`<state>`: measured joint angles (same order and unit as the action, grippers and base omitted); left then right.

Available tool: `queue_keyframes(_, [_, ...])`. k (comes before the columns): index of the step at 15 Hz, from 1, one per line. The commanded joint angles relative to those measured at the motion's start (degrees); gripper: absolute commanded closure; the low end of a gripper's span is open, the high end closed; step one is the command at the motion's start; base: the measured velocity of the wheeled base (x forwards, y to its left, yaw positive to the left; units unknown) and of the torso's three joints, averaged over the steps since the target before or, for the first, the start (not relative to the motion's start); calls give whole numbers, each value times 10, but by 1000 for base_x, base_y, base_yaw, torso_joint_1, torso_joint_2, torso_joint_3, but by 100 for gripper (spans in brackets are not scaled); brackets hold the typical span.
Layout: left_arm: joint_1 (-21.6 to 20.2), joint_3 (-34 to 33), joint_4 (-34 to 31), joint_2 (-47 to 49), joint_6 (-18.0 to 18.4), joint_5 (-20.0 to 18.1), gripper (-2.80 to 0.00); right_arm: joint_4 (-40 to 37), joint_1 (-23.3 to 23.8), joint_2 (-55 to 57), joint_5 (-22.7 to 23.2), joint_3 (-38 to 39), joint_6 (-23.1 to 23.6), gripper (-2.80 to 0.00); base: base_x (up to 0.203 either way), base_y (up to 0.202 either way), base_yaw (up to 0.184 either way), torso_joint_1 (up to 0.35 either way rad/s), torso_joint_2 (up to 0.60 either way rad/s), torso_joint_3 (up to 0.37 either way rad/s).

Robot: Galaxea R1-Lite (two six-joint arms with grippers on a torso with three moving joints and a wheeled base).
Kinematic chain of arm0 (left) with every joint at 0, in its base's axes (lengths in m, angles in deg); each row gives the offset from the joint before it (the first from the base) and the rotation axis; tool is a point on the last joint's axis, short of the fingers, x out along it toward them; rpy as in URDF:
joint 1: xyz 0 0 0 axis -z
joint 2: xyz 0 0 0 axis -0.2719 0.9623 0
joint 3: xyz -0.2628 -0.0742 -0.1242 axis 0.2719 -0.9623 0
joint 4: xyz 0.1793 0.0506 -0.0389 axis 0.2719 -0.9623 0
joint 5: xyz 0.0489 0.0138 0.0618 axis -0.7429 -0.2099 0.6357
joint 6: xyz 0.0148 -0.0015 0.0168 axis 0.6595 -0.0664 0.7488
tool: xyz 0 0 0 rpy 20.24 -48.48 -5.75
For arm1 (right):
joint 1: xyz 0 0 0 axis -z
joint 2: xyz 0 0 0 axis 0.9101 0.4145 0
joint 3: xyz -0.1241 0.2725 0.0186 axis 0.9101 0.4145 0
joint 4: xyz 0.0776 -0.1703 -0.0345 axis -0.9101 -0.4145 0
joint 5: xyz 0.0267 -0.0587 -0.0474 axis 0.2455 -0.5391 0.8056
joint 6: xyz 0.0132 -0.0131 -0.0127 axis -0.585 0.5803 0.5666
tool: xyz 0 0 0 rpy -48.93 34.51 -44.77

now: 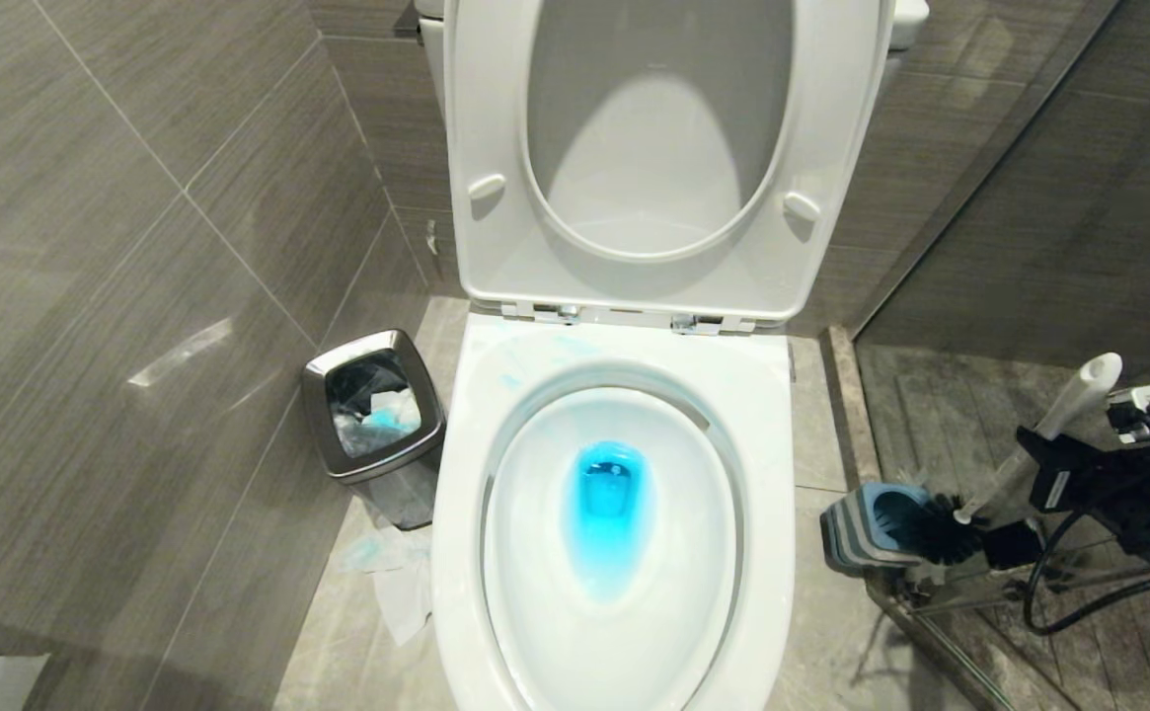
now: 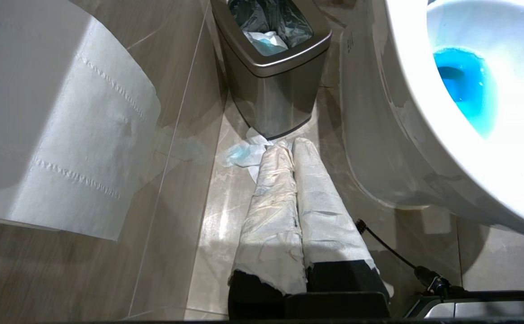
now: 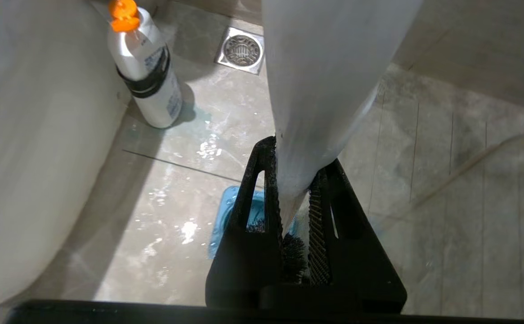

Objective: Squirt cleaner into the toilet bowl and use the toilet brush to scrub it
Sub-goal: Put the toilet brush back

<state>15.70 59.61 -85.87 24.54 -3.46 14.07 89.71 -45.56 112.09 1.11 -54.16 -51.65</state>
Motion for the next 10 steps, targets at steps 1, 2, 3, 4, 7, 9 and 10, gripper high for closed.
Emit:
queue_keyframes(1, [0, 0, 0, 0, 0, 0, 0, 5, -5, 33, 2, -20, 6, 0, 0, 0, 0, 0, 0, 0])
queue_keyframes(2, [0, 0, 0, 0, 0, 0, 0, 5, -6, 40, 2, -26, 8, 0, 0, 0, 0, 0, 0, 0])
queue_keyframes(3, [0, 0, 0, 0, 0, 0, 0, 5, -6, 44, 2, -33, 9, 0, 0, 0, 0, 0, 0, 0])
queue_keyframes(4, [0, 0, 0, 0, 0, 0, 0, 5, -7, 49, 3, -41, 8, 0, 0, 0, 0, 0, 0, 0])
queue_keyframes(7, [0, 0, 0, 0, 0, 0, 0, 5, -12, 58, 4, -64, 7, 0, 0, 0, 0, 0, 0, 0])
queue_keyframes(9, [0, 0, 0, 0, 0, 0, 0, 5, -20, 60, 4, -74, 5, 0, 0, 0, 0, 0, 0, 0])
queue_keyframes(10, [0, 0, 0, 0, 0, 0, 0, 5, -27, 61, 4, -74, 4, 0, 0, 0, 0, 0, 0, 0])
